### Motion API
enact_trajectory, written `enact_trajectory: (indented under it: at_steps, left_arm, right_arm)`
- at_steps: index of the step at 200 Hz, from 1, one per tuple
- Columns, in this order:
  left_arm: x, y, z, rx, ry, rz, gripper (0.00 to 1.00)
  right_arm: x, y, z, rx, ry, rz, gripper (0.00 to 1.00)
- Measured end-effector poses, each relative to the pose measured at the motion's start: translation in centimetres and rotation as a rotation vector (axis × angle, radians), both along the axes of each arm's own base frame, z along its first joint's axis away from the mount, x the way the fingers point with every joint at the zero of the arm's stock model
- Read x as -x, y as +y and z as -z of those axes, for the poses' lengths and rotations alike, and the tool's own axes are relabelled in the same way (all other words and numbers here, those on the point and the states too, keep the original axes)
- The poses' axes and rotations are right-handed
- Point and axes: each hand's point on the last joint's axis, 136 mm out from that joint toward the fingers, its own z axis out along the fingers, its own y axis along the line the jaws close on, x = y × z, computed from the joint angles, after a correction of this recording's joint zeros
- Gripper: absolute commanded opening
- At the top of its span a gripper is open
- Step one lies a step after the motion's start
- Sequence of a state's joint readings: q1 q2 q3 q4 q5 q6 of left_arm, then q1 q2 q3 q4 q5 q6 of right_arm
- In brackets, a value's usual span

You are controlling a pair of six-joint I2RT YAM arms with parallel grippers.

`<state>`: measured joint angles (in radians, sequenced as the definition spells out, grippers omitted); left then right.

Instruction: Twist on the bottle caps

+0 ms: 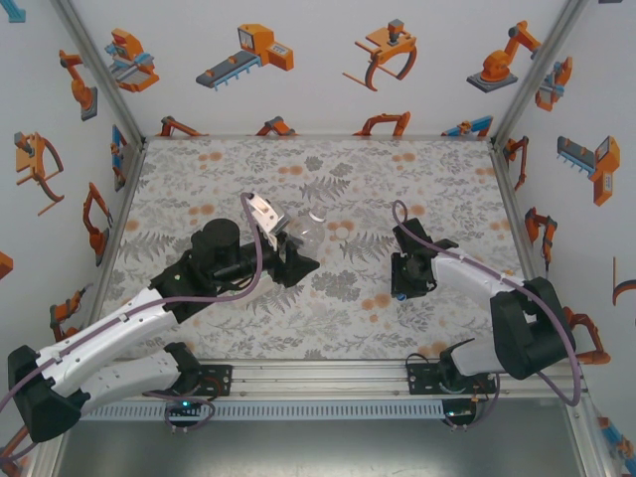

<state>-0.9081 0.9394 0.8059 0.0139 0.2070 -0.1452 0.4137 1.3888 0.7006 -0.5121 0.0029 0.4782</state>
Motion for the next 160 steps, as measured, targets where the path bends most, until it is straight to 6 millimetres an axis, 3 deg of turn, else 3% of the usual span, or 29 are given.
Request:
enact_trajectory:
  at_steps: [160]
  left_arm:
    - [-0.07, 0.04, -0.02, 0.000, -0.001, -0.005, 0.00]
  right_arm:
    - [0.26, 0.16, 0.07, -0.010, 0.013, -0.004, 0.41]
